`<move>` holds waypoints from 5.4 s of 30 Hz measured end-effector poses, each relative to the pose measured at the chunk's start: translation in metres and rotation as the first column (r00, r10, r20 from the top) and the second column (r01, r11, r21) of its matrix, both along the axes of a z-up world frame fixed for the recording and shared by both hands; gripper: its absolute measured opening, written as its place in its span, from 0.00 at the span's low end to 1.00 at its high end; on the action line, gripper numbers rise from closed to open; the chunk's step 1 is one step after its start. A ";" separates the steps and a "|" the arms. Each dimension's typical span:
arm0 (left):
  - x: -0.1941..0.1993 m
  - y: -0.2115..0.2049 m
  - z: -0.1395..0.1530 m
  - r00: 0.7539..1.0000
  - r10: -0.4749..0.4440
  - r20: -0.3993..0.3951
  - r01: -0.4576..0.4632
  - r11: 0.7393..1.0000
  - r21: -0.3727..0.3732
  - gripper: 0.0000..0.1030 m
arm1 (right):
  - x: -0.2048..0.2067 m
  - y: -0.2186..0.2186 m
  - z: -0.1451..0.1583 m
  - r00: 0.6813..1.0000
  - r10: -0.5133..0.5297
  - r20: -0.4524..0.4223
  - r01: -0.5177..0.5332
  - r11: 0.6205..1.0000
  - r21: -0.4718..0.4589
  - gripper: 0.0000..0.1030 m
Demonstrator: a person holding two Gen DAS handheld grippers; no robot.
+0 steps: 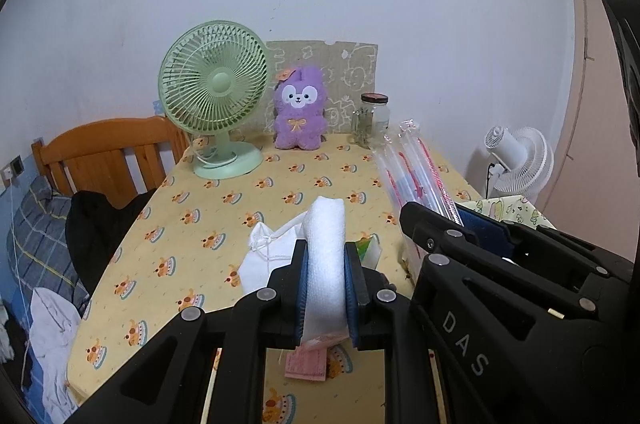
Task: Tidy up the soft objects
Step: 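Carry the white cloth and straw bag over the patterned box with both tools, then open the left tool over the box while the right tool releases the straw bag, then move both tools back from the box to the pile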
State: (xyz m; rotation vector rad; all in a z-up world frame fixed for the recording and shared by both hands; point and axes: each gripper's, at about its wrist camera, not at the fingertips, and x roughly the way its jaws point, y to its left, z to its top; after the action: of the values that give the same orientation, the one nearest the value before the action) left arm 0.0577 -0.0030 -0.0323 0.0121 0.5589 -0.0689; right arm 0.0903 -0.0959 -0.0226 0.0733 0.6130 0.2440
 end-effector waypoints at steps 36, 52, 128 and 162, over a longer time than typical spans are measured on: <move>0.033 -0.103 0.002 0.987 -0.152 0.044 0.150 0.988 0.041 0.14 | 0.017 -0.102 0.006 0.989 -0.137 0.064 0.141 0.987 -0.071 0.25; 0.051 -0.147 -0.017 0.973 -0.231 -0.010 0.232 0.973 0.014 0.14 | 0.027 -0.151 -0.015 0.974 -0.227 0.010 0.227 0.971 -0.071 0.25; 0.003 -0.106 0.012 0.966 -0.252 -0.051 0.253 0.967 0.023 0.99 | -0.032 -0.116 0.018 0.966 -0.253 0.044 0.256 0.960 -0.115 1.00; -0.001 -0.020 -0.012 0.989 -0.135 -0.066 0.137 0.990 0.018 0.99 | -0.029 -0.027 -0.003 0.985 -0.159 0.061 0.165 0.981 -0.104 1.00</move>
State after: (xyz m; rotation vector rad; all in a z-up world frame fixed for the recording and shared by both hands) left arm 0.0570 -0.0231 -0.0442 0.0697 0.6229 -0.1968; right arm 0.0611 -0.1231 -0.0258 0.0113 0.5639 0.0544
